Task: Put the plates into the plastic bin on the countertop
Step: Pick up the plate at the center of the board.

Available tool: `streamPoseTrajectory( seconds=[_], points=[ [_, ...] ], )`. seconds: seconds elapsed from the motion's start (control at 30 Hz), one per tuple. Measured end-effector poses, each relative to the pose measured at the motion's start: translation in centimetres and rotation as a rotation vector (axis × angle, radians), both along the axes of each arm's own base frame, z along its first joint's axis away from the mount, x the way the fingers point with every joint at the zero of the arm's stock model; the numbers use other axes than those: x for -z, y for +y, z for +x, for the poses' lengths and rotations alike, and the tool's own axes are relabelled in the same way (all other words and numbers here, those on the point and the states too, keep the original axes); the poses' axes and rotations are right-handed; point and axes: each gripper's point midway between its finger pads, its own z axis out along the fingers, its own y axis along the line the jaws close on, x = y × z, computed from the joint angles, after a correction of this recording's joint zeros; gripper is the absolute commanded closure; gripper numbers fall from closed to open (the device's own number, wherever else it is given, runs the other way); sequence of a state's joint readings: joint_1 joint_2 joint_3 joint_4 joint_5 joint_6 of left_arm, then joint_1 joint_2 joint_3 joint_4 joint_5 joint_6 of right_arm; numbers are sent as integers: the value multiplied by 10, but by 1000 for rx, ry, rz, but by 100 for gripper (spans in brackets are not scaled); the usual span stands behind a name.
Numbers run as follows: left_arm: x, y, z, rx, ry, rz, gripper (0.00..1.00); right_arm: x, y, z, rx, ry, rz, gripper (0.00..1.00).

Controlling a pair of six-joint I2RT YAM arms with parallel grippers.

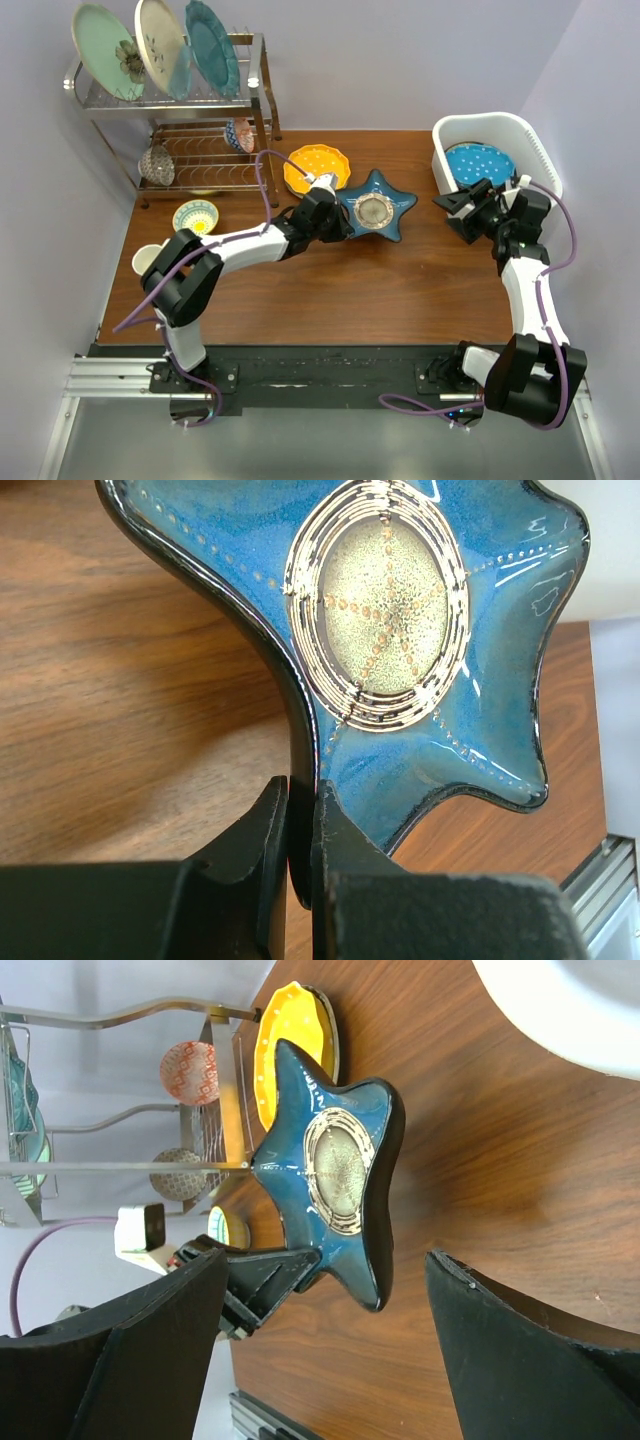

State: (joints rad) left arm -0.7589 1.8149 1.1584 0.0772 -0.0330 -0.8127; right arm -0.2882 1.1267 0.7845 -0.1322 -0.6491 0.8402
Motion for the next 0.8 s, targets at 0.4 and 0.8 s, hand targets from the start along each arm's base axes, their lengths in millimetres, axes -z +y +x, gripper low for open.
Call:
streamPoseTrajectory(
  seconds=[0.4, 0.8],
  points=[
    [1, -13, -21, 134, -17, 29, 100, 13, -1, 5, -1, 29, 8, 16],
    [-21, -17, -26, 187, -69, 11, 100, 27, -3, 10, 0, 69, 17, 19]
  ],
)
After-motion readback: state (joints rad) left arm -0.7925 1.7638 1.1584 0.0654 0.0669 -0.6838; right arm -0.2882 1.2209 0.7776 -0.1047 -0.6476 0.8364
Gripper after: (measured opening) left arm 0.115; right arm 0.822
